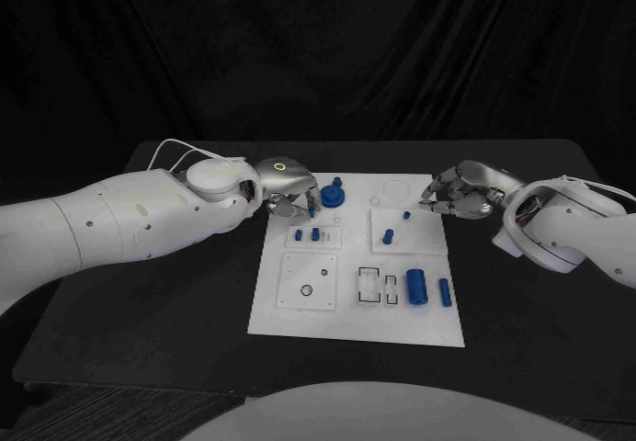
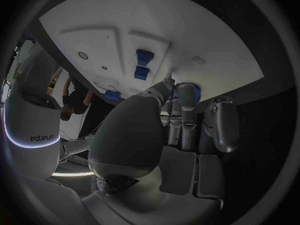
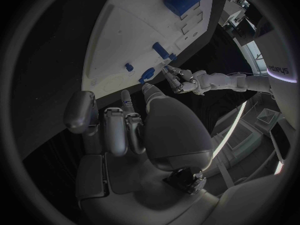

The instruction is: Assemble the parts on the task board

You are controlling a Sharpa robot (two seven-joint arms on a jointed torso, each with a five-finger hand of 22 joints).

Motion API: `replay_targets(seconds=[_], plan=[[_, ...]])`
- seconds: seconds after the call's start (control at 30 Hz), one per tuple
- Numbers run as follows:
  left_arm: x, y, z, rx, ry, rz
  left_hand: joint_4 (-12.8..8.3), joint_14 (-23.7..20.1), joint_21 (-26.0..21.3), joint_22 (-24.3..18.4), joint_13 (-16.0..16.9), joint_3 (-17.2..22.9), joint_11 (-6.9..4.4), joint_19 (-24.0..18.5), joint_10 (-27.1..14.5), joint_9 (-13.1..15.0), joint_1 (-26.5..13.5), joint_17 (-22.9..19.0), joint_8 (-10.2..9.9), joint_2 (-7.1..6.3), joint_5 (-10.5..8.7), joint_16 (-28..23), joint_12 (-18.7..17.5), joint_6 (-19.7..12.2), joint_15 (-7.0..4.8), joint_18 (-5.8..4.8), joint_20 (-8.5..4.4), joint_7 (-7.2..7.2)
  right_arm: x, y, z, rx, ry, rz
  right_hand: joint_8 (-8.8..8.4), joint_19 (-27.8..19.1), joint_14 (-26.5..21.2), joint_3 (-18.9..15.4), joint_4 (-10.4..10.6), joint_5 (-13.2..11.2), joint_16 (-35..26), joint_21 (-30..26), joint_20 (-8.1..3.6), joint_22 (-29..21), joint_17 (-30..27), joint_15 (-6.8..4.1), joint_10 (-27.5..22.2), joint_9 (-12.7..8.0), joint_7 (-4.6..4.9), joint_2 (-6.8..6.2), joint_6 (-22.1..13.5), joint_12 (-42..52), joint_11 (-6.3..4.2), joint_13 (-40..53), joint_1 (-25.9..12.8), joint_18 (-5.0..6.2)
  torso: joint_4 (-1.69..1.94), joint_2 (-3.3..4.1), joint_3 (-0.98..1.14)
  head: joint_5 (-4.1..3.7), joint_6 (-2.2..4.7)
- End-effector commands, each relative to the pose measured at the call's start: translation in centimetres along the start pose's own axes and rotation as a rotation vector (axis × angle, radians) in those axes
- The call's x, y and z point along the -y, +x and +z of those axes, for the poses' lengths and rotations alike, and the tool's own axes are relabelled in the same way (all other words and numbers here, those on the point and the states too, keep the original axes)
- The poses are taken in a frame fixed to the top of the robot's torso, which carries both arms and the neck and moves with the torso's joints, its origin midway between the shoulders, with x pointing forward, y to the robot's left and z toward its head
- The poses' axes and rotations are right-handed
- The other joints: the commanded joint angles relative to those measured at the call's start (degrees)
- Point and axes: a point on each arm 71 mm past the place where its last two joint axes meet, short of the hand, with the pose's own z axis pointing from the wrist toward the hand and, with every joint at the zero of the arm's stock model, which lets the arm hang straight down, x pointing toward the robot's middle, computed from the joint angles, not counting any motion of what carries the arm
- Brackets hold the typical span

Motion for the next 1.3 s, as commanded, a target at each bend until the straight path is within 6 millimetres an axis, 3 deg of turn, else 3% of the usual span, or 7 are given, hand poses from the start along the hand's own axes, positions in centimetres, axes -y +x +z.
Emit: replay_targets(seconds=[0.03, 0.83, 0.97, 1.03, 1.07, 1.1, 1.3], plan=[[0.3, 0.1, 0.1, -0.011, 0.011, -0.005, 0.13, -0.46, -0.4, 10.2, -0.07, 0.18, 0.37, -0.42, 0.16, -0.05, 0.4, -0.13, 0.01, -0.3, 0.05, -0.26, -0.23, -0.08, -0.06, 0.15, 0.06, 0.35, 0.1, 0.1, 0.0, -0.003, 0.01, 0.0, -0.04, -0.26, 3.82, 0.09, 0.13, 0.24, -0.23, -0.19, -0.01, 6.59, 6.15, 0.32, 5.99, -0.08, -0.13, -0.19, 0.39, 0.2, 0.31, 15.1, 0.35, 1.11, 0.06, 0.02, 0.03, -0.02, -0.01], [0.3, 1.2, 0.2, -0.052, 0.003, -0.023, 0.15, -0.91, -0.9, 10.07, -0.1, 0.19, 0.37, -0.69, 0.26, -0.11, 0.41, -0.9, 0.05, -0.35, 0.06, -0.77, -0.26, -0.02, -0.02, 0.25, 0.07, 0.35, 0.3, 0.4, -0.1, -0.01, 0.015, 0.002, -0.07, -0.29, 3.8, 0.18, 0.07, 0.22, -0.28, -0.36, -0.02, 6.55, 6.09, 0.33, 5.99, -0.11, -0.11, -0.17, 0.41, 0.2, 0.35, 15.1, 0.5, 1.13, 0.07, 0.03, 0.07, -0.06, -0.01], [0.3, 1.4, 0.2, -0.054, -0.004, -0.024, 0.24, -1.37, -1.22, 10.0, -0.35, 0.08, 0.33, -0.9, -0.18, -0.45, 0.26, -1.2, -0.17, -0.86, 0.17, -1.02, -0.71, -0.57, 0.06, 0.29, 0.12, 0.16, 0.4, 0.5, -0.1, -0.011, 0.016, 0.002, -0.08, -0.29, 3.79, 0.2, 0.05, 0.22, -0.3, -0.4, -0.01, 6.54, 6.05, 0.34, 5.99, -0.11, -0.11, -0.18, 0.42, 0.2, 0.35, 15.1, 0.54, 1.13, 0.08, 0.04, 0.06, 0.03, -0.01], [0.2, 1.4, 0.2, -0.056, -0.012, -0.025, 0.51, -1.57, -1.36, 9.98, -0.56, 0.04, 0.15, -0.99, -0.56, -0.96, -0.03, -1.34, -0.37, -1.2, 0.18, -1.09, -1.0, -2.07, 0.06, 0.3, 0.16, -0.21, 0.4, 0.5, -0.1, -0.012, 0.016, 0.002, -0.08, -0.29, 3.79, 0.2, 0.05, 0.22, -0.3, -0.4, -0.01, 6.54, 6.05, 0.34, 5.99, -0.11, -0.11, -0.18, 0.42, 0.2, 0.35, 15.1, 0.54, 1.13, 0.07, 0.04, 0.05, 0.03, -0.01], [0.1, 1.5, 0.2, -0.056, -0.02, -0.025, 0.75, -1.75, -1.62, 9.92, -0.77, 0.08, -0.01, -1.13, -0.92, -1.52, -0.24, -1.5, -0.36, -1.51, 0.17, -1.14, -1.14, -3.86, 0.03, 0.35, 0.2, -0.58, 0.4, 0.5, -0.1, -0.012, 0.016, 0.002, -0.08, -0.29, 3.79, 0.2, 0.05, 0.22, -0.3, -0.4, -0.01, 6.54, 6.05, 0.34, 5.99, -0.11, -0.11, -0.18, 0.42, 0.2, 0.35, 15.1, 0.54, 1.13, 0.08, 0.03, 0.05, -0.02, -0.01], [0.1, 1.5, 0.2, -0.055, -0.025, -0.024, 1.17, -2.19, -2.14, 9.8, -1.15, 0.03, 0.13, -1.42, -2.06, -2.56, -0.73, -2.03, -0.32, -2.11, 0.16, -1.48, -1.35, -7.7, 0.02, 0.45, 0.23, -1.24, 0.4, 0.5, -0.1, -0.012, 0.016, 0.002, -0.08, -0.29, 3.79, 0.2, 0.05, 0.22, -0.3, -0.4, -0.01, 6.54, 6.05, 0.34, 5.99, -0.11, -0.11, -0.18, 0.42, 0.2, 0.35, 15.1, 0.54, 1.13, 0.08, 0.03, 0.05, 0.06, -0.01], [-0.4, 1.5, -0.1, -0.036, -0.053, -0.019, 1.95, -3.14, -3.31, 9.54, -1.83, 0.03, 0.76, -2.01, -4.47, -4.36, -1.46, -3.09, -0.24, -3.18, 0.04, -2.01, -1.18, -13.67, 0.22, 0.64, 0.33, -2.86, 0.3, 0.5, -0.1, -0.009, 0.013, 0.003, -0.08, -0.3, 3.79, 0.22, 0.03, 0.22, -0.32, -0.46, -0.01, 6.53, 6.03, 0.34, 5.99, -0.12, -0.1, -0.19, 0.42, 0.2, 0.36, 15.1, 0.58, 1.14, 0.08, 0.04, 0.01, 0.01, -0.01]])
